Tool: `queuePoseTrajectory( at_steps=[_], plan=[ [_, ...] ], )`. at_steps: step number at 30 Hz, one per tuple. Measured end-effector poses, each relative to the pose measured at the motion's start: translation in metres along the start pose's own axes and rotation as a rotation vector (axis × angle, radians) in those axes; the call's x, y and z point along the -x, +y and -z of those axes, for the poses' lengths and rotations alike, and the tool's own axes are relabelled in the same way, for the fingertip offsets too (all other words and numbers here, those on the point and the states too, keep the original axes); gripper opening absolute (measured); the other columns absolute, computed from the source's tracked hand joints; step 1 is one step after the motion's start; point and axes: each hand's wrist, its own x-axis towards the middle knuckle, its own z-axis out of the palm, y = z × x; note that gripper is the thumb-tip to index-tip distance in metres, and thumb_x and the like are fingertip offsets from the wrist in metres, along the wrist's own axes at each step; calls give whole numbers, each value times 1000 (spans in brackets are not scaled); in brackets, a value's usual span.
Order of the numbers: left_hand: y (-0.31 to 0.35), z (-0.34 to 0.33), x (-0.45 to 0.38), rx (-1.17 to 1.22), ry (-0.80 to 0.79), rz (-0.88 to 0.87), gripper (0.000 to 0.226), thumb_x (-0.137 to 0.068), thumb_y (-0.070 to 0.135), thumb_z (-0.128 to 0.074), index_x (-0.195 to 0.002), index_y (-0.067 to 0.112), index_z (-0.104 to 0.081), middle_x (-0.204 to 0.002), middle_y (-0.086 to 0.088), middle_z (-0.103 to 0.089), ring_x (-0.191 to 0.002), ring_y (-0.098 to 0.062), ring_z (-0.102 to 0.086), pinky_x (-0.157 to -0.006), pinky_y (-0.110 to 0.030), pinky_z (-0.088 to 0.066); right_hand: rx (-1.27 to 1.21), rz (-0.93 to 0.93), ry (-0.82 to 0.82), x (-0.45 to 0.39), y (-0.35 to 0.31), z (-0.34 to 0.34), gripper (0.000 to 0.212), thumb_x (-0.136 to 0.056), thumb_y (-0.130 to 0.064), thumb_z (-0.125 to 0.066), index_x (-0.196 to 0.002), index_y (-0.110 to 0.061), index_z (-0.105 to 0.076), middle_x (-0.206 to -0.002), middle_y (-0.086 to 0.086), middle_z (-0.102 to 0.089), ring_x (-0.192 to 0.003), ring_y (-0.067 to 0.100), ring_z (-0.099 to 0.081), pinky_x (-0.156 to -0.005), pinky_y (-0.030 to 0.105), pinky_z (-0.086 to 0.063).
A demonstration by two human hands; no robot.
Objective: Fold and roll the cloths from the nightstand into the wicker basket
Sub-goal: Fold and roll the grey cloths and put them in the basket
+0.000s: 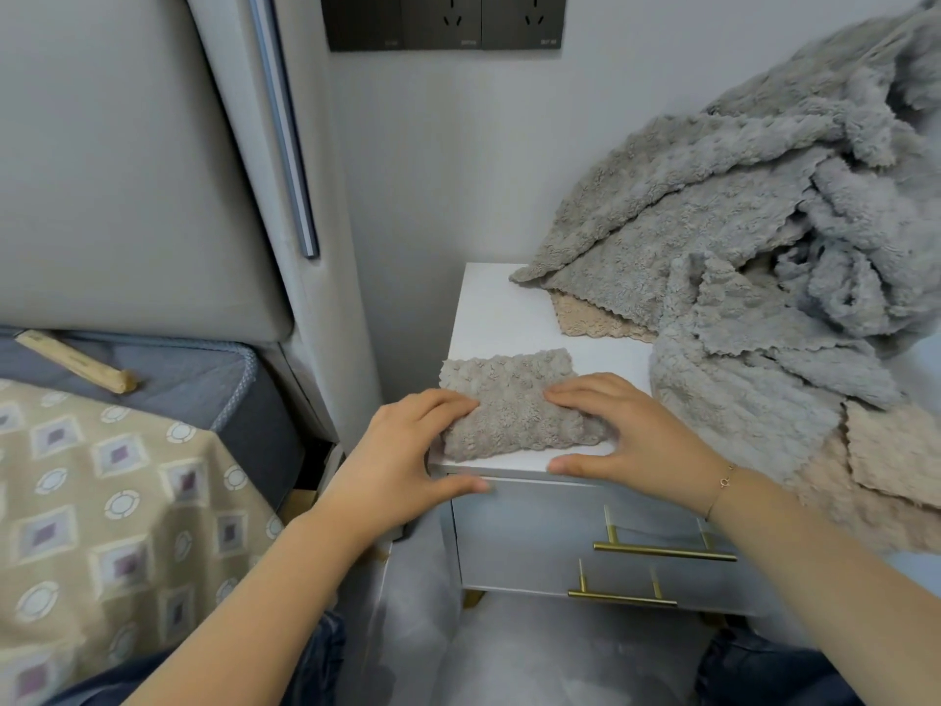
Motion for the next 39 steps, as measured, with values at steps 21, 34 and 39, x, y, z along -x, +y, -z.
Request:
queuePoseTrajectory(
  at_steps=[21,34,39],
  plan=[
    [9,2,-46,555,-38,674,80,-75,74,-57,-102,-1,-64,-82,-10,-62,-72,-14,-52,-70,-30,-44,-365,-352,99,-39,0,14,44,-78,-51,-70,-72,-8,-61,-53,-4,-45,-48,5,-38,-49,18,-28],
    [12,12,-78,302,-88,866,52,-83,59,-62,-73,9,-49,-73,-11,-62,-70,-25,-65,-73,-36,-57,-361,-445,-322,-88,11,30,23,-88,-30,-68,-104,-16,-73,-104,0,-71,-103,15,-63,-93,26,-47],
    [12,13,-84,326,-186,820,52,-83,58,-63,-78,7,-54,-71,-8,-53,-64,-19,-52,-64,-31,-48,-305,-459,-409,-84,7,32,23,-87,-35,-60,-85,-14,-71,-84,-4,-66,-81,14,-58,-80,30,-46]
  ],
)
